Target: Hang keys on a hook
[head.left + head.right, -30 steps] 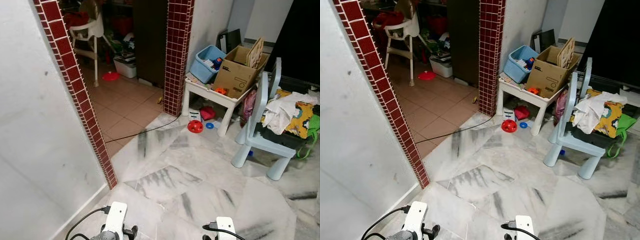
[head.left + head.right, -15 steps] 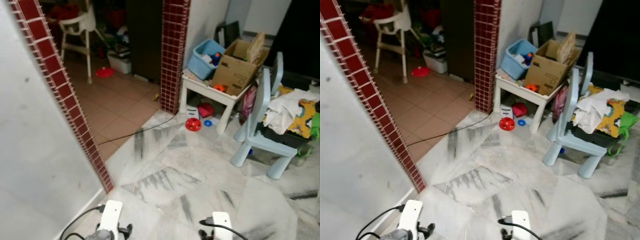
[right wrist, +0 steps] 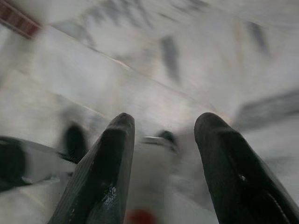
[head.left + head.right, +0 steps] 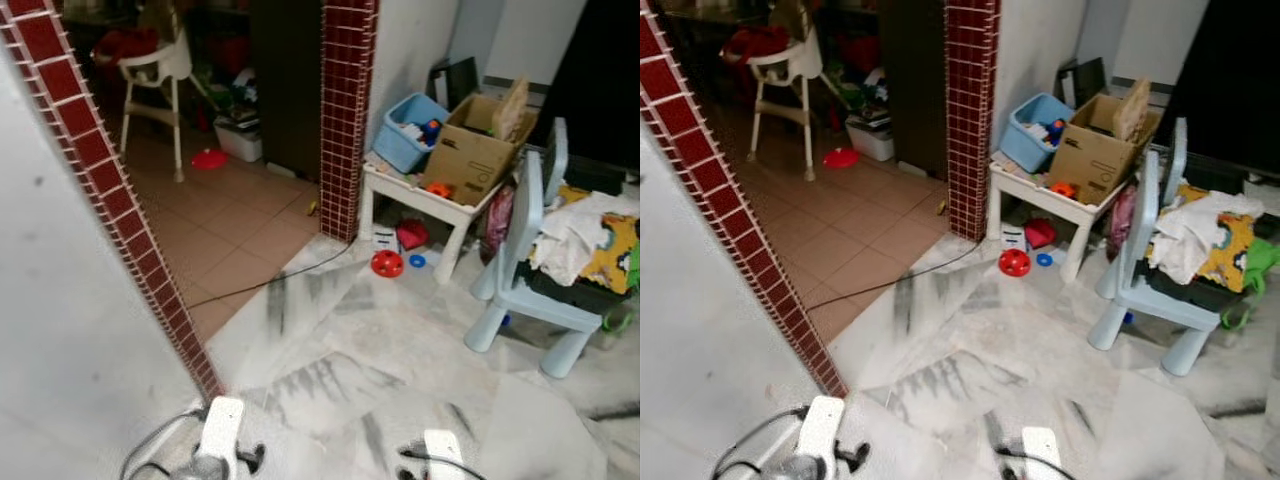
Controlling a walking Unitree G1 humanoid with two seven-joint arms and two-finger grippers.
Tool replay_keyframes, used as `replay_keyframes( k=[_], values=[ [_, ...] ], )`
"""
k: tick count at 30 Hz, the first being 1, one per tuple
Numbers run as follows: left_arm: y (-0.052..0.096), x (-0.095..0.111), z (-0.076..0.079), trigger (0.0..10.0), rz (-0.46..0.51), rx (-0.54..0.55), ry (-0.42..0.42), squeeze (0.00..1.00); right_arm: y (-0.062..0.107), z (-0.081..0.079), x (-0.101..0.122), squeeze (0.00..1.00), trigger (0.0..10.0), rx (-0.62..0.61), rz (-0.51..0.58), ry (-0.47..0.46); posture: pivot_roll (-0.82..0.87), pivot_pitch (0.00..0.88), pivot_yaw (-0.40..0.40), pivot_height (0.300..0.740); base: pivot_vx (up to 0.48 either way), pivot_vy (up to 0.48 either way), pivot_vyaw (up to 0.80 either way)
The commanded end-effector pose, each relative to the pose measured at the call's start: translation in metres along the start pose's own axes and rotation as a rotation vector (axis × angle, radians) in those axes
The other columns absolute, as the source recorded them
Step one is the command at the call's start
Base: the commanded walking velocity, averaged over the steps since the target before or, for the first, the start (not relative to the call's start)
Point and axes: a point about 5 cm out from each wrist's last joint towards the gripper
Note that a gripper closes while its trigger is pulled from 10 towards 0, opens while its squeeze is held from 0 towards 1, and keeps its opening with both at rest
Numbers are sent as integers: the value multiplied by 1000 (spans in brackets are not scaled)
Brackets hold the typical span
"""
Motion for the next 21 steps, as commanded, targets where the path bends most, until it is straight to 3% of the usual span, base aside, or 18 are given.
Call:
replay_keyframes(
  k=[1, 18, 21],
  values=[
    [3, -4, -16, 10000, -14, 42, -13, 0, -4, -14, 8, 0, 10000, 31, 24, -7, -73, 0, 6, 740, 247, 0, 0],
    [3, -5, -15, 10000, -19, 36, -20, 0, -4, -14, 6, 0, 10000, 31, 21, -4, -76, 0, 8, 740, 268, 0, 0],
    [3, -6, -15, 10000, -20, 35, -22, 0, -4, -14, 6, 0, 10000, 31, 21, -4, -77, 0, 9, 740, 0, 0, 0]
  ],
)
Point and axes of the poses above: a point about 5 cm out from each wrist's last joint towards the gripper, its own y axis pointing back from the gripper into the wrist, its own x axis along the axis of the wrist's last joint, z = x × y, and after that the axes turned 10 degrees about -y, right-handed
